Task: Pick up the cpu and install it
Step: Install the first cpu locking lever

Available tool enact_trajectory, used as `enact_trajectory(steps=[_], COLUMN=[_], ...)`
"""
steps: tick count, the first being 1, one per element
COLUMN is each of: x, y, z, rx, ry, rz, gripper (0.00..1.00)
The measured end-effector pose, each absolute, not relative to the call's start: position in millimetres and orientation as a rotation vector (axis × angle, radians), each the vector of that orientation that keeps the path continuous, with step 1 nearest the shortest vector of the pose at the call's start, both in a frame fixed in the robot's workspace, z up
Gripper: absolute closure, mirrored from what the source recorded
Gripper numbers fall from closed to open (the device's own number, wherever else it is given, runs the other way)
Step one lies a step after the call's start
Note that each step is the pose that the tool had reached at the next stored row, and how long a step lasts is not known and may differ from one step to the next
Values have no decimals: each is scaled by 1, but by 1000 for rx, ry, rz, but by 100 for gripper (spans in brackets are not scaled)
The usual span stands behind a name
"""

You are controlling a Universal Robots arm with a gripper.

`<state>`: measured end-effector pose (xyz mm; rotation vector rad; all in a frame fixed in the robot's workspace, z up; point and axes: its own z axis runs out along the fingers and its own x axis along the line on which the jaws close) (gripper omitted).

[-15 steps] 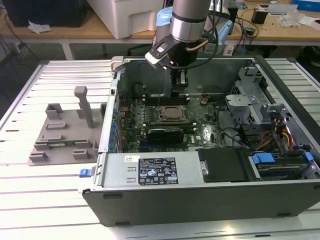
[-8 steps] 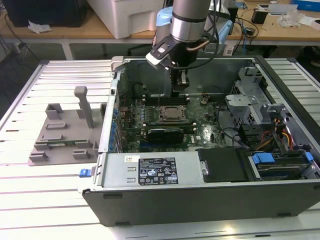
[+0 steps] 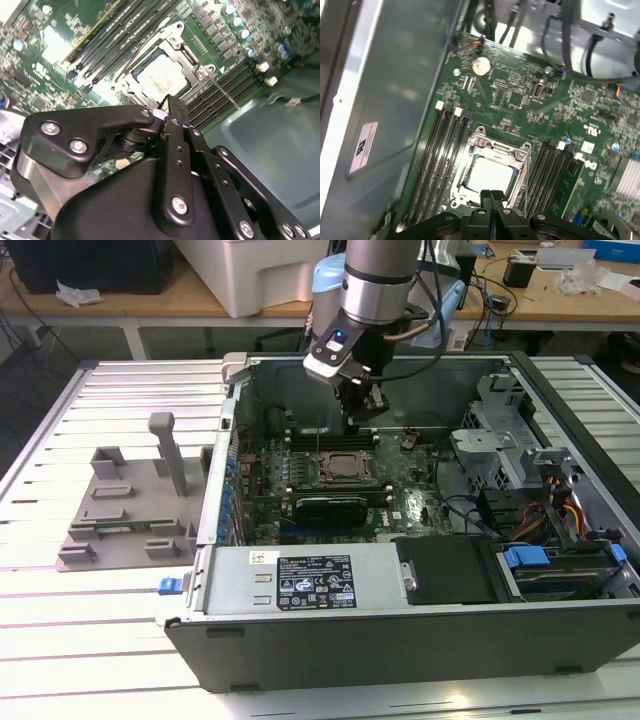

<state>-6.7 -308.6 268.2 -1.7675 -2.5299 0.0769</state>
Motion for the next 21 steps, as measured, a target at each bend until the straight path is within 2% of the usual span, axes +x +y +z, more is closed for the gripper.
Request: enact_trajectory(steps=[21], x=[-7], y=[-309], z=[268], rx=[-1111], ry=[-2893], rz=[95], gripper=[90])
